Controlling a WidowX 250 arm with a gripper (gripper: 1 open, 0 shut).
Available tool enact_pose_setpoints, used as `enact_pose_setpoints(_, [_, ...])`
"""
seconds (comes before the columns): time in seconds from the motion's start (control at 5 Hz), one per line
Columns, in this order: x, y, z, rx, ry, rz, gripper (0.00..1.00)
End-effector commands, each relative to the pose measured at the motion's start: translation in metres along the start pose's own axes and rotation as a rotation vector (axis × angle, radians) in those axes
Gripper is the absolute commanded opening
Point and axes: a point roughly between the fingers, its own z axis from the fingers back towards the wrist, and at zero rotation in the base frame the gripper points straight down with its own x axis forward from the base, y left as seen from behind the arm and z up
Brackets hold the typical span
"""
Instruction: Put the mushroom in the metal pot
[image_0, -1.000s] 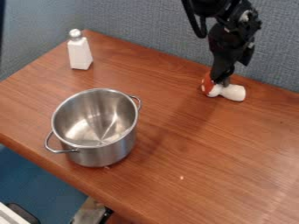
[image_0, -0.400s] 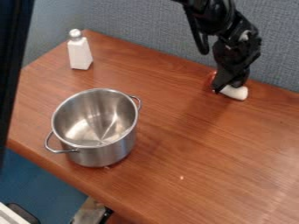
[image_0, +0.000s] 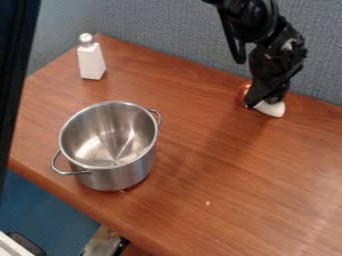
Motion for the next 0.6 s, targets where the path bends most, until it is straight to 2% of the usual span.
enact_pose_setpoints(0.0, [0.0074,0.0186,-0.0056,0.029,0.063,-0.068,0.0])
enact_pose_setpoints(0.2, [0.013,0.0176,-0.0042,0.034,0.084,-0.022,1.0])
enact_pose_setpoints(0.4, [0.0171,0.018,-0.0012,0.035,0.097,0.021,1.0])
